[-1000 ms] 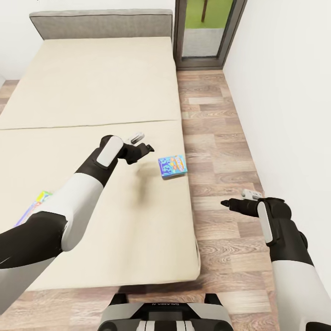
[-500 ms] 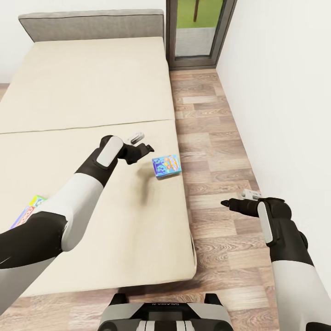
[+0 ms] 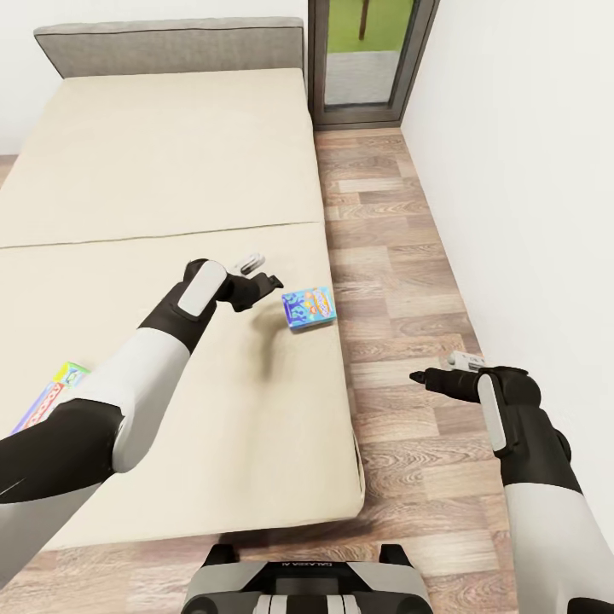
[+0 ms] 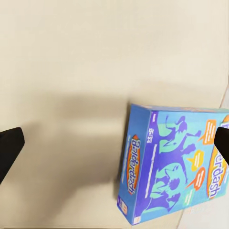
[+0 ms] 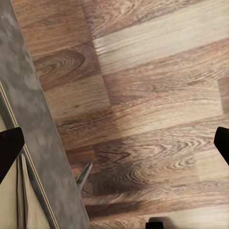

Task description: Put all the toys in the child's room - the three board games (two on the bed and one on the table), the two jigsaw puzzles on the table, and the tennis ball on the table - inside the toy box on the table in the child's room.

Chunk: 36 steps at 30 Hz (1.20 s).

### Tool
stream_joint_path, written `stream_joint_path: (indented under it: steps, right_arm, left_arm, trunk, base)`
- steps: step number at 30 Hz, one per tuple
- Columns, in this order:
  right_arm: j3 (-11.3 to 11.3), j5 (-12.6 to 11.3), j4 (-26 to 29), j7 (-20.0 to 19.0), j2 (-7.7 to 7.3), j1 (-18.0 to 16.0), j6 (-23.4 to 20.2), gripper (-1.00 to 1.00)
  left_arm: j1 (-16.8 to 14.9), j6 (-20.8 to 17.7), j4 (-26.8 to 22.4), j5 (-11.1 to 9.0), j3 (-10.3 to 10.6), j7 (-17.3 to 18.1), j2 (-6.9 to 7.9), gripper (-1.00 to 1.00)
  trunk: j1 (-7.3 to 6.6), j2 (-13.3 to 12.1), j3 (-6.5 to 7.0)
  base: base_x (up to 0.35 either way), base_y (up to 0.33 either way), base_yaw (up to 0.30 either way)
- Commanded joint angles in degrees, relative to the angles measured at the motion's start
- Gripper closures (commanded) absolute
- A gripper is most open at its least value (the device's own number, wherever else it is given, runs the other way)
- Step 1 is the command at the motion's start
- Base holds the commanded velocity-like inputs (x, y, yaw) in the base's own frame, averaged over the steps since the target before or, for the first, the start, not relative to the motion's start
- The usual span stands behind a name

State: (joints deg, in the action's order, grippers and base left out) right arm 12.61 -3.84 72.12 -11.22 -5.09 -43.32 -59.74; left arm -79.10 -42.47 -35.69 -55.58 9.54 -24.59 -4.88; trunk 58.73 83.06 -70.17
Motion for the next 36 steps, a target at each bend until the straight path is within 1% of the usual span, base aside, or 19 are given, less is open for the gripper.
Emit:
stream_joint_path:
  steps: [1,8,28,36]
  right_arm:
    - [0.05,-0.38,0.04,0.14,-0.01,-0.03,-0.26,-1.0]
    - [0.05,-0.38,0.04,0.14,-0.01,-0.01,-0.26,-1.0]
    - [0.01,-0.38,0.07,0.14,-0.01,-0.03,-0.26,-1.0]
    - [0.03,-0.38,0.1,0.14,-0.01,-0.02,-0.26,-1.0]
  left_arm:
    - [-0.02,-0.01,-0.07,-0.62,0.17,-0.56,0.03,-1.0]
    - [0.99,0.22,0.1,-0.56,0.05,-0.55,0.29,-1.0]
    - [1.96,0.51,0.71,-0.06,0.02,0.43,0.54,-1.0]
    - [2.06,0.53,0.77,0.0,-0.01,0.66,0.56,-1.0]
  trunk:
    - [0.0,0.02,-0.03]
    - [0.0,0.02,-0.03]
    - [0.0,0.02,-0.03]
    - [0.0,0.02,-0.03]
  base:
    - [0.0,0.0,-0.004]
    - [0.0,0.0,-0.002]
    - [0.0,0.0,-0.002]
    - [0.0,0.0,-0.075]
